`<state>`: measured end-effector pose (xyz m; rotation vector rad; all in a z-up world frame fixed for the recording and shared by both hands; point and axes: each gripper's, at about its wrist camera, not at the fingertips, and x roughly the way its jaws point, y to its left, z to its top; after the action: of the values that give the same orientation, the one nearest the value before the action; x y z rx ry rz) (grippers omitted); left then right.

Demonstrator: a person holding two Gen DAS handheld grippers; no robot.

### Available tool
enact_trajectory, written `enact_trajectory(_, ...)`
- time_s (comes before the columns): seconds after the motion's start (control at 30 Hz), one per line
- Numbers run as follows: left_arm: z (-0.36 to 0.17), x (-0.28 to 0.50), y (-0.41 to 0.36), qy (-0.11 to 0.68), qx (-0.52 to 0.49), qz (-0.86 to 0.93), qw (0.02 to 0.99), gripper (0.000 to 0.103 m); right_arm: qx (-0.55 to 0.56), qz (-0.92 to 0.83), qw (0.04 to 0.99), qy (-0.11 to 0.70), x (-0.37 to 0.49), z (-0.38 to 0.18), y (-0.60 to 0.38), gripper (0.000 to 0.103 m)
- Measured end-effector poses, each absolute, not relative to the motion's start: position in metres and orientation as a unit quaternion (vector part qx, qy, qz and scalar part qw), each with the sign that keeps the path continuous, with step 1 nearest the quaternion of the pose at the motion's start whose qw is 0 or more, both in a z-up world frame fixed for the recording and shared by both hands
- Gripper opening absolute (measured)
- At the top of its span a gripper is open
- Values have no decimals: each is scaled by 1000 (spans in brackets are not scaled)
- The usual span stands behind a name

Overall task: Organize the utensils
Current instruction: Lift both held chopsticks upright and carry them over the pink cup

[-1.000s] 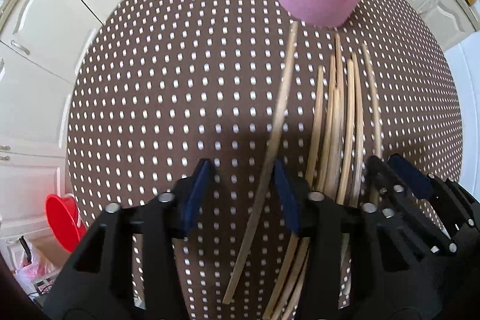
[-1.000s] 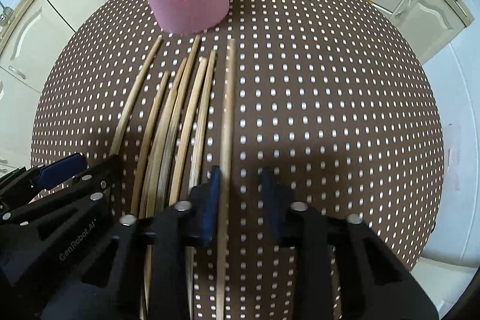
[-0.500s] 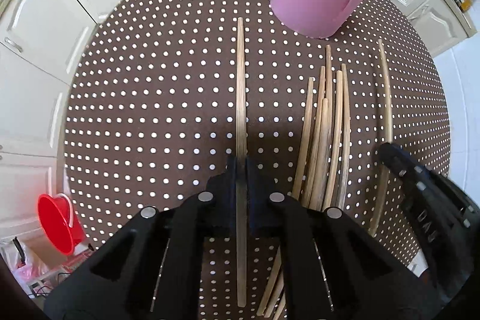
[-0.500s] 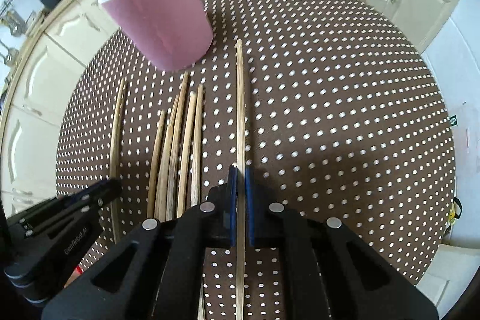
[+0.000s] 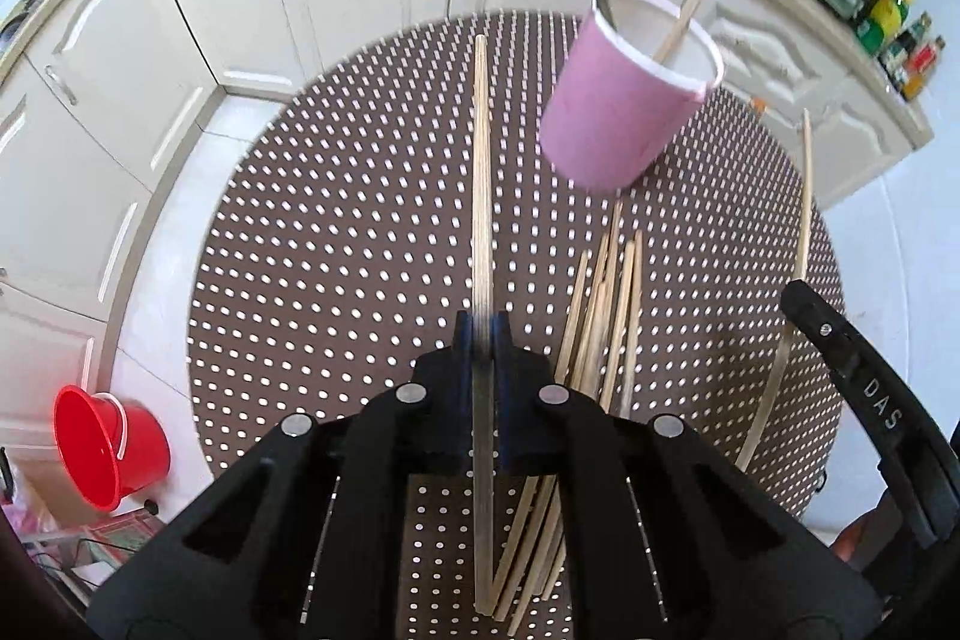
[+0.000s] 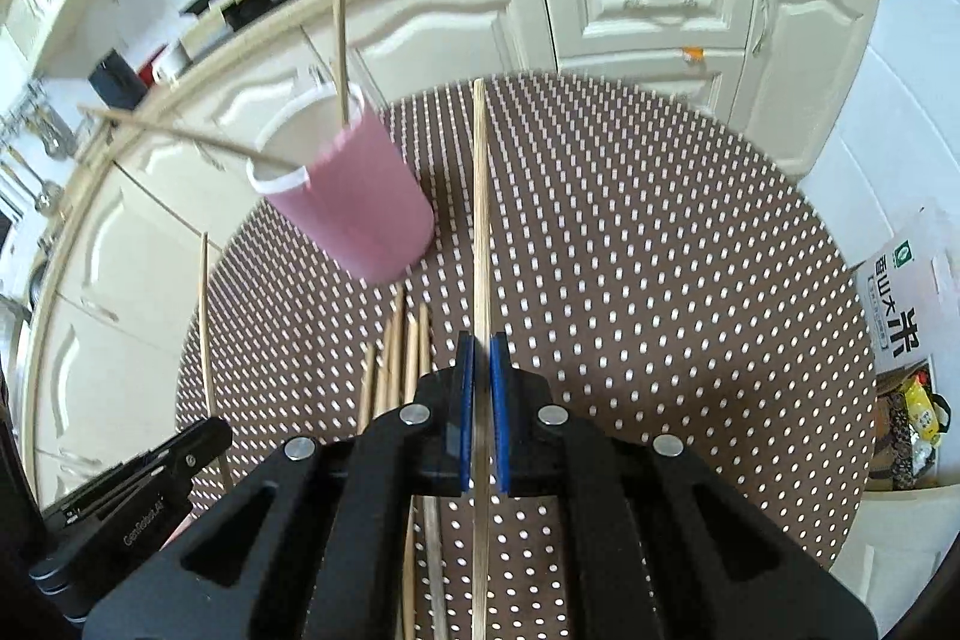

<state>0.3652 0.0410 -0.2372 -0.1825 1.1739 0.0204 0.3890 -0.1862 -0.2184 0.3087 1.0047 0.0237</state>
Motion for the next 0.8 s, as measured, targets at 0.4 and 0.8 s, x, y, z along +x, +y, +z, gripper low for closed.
enact_trajectory(0.4, -161, 327, 39, 453, -95, 5, 887, 7, 165, 36, 916, 364, 367, -143, -174, 5)
enact_trajectory(0.8, -87, 331, 25, 336, -111, -11, 935, 7, 160, 71, 955, 240, 359, -78, -178, 5)
